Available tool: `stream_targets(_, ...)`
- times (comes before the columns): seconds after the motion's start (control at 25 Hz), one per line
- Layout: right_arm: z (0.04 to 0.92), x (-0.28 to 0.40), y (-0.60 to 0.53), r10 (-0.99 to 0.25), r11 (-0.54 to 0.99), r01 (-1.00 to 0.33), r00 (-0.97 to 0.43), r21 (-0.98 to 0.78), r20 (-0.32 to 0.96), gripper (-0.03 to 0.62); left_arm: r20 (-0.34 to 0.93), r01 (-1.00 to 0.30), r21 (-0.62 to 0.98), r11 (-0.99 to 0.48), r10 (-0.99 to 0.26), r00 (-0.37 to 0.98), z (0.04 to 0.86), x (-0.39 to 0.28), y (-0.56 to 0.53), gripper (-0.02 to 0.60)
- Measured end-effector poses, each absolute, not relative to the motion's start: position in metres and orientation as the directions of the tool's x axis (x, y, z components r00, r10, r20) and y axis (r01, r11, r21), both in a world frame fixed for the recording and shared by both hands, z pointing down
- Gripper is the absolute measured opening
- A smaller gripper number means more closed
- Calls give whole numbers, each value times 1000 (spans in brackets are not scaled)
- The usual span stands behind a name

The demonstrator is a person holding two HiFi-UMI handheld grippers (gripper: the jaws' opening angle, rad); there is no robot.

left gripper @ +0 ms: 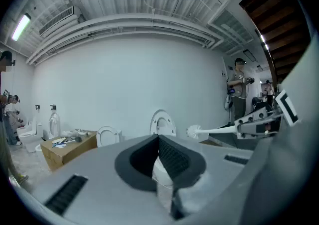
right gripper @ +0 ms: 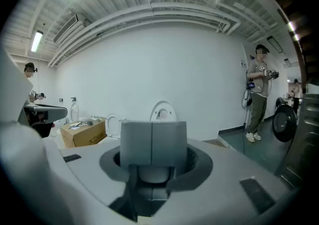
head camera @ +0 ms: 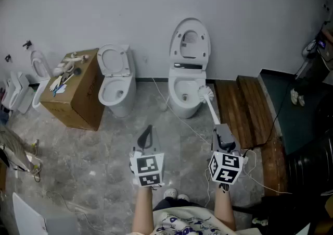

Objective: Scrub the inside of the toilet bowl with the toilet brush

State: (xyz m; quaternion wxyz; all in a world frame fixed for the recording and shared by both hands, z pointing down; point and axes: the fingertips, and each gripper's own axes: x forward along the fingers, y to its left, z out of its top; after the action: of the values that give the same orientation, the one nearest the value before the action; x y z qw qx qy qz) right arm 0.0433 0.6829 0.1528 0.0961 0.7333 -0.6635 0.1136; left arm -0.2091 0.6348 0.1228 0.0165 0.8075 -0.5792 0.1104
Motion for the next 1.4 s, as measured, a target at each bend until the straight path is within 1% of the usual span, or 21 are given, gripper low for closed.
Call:
stream_targets(0.72,156,32,660,-950,-94,-996,88,-7,298,166,203,-936,-102,-337,-928,312,127,-217,611,2)
stream_targets(0.96,163,26,651,-949,-109,-994,98,-20,298,166,204,-928,-110,-355,-922,328,133,-223,599,3)
stream_targets(1.2,174,23,643,-939,-130,-991,117,-20,324,167,226,-922,-112,-372,-913,341,143,-229,584,2)
stream_targets(1.4,177,31,625,-933,-144,-990,131,-14,334,167,231,-923,-106,-371,-912,340,148,-228,564,2)
